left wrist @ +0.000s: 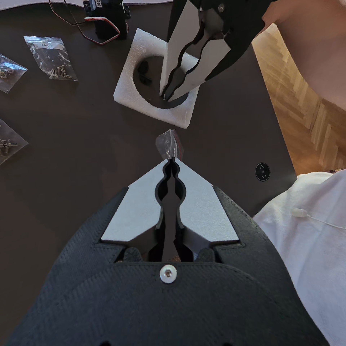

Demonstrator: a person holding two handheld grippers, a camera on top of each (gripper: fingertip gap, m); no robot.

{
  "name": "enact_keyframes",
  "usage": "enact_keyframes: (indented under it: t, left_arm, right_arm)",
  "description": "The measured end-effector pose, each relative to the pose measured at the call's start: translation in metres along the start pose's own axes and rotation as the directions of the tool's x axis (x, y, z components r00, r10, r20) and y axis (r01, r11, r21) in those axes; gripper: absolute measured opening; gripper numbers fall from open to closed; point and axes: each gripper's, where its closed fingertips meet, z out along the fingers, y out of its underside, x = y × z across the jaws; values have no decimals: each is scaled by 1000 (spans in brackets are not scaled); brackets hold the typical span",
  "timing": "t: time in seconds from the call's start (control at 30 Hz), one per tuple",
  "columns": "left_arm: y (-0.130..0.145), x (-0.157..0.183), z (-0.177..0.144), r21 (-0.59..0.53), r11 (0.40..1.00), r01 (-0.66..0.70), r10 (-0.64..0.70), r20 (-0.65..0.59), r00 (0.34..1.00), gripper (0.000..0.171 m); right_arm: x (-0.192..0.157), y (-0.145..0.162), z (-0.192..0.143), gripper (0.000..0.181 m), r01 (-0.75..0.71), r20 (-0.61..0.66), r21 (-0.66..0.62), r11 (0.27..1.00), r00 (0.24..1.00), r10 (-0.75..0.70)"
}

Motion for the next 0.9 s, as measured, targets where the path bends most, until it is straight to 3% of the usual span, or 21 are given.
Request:
enact_keyframes:
  t: [0.23, 0.3, 0.37, 0.47, 0.53, 0.67, 0.9]
  left_arm:
    - [1, -2, 2, 0, 1000, 14, -14, -9, 1000, 0]
    - [0, -1, 3, -2, 1000, 12, -12, -12, 1000, 0]
    - [-2, 1, 6, -6, 1000, 8, -8, -20, 1000, 0]
    - [-6, 4, 12, -16, 1000, 0, -1, -36, 999, 0]
    - [-10, 7, 13, -11, 1000, -5, 5, -48, 999, 0]
    - [-15, 10, 12, 0, 1000, 1, -1, -64, 998, 0]
    - [-17, 12, 7, 26, 999, 28, -25, -102, 994, 0]
  right_arm:
    - [-4, 1, 1, 3, -42, 44, 0, 999, 998, 42]
    - [-4, -11, -9, 3, -62, 21, 74, 995, 998, 61]
    - [-9, -51, -32, 3, -60, 0, 246, 967, 998, 62]
    - [-40, -129, -69, 2, 18, 26, 524, 852, 999, -37]
    - [-49, -140, -63, 3, 41, 41, 518, 854, 997, -73]
    - [-45, -120, -36, 3, 25, 52, 429, 903, 997, -52]
    - [-41, -107, -25, 3, 86, -12, 333, 939, 996, -87]
